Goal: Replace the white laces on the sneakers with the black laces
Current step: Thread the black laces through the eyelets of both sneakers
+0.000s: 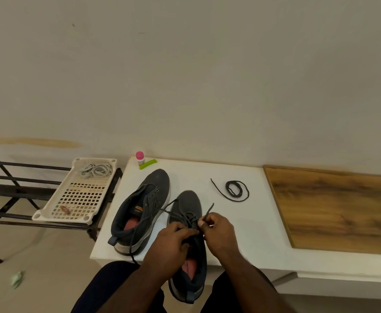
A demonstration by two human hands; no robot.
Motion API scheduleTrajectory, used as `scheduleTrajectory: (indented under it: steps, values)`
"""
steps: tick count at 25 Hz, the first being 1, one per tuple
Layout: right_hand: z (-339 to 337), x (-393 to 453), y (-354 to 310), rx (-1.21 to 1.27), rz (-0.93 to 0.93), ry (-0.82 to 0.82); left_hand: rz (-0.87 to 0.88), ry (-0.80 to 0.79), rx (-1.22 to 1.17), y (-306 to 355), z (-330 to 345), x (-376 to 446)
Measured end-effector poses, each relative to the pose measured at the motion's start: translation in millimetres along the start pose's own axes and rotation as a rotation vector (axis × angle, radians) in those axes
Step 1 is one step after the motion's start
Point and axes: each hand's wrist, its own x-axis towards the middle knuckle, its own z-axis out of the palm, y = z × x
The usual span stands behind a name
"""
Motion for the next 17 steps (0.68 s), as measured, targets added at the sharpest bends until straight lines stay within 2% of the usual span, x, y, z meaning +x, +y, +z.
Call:
scheduleTrajectory:
  steps: [3,7,8,12,13,17]
  values:
    - [-8,-3,-5,0.128,-0.044,0.129,-0.016,0.003,0.012,1,0,1]
    - [-5,-5,-5,0.011,-0.021,-0.058,-0.008,-0.012,0.008,0,0,1]
    - [-3,-4,-6,-0.019,-0.015,-0.059,-0.011,-0.005,0.009,0,0,1]
    - [-5,-7,-10,0.163,-0.061,0.174,-0.03,0.01,0.001,1,-1,1]
    - [-6,-7,-9,0.191,-0.069,0.189,-0.029,0.003,-0.005,1,-1,1]
    - [1,-10,-2,-0.004,-0.025,0.005,-0.01,-0.003,-0.018,3,-2,0]
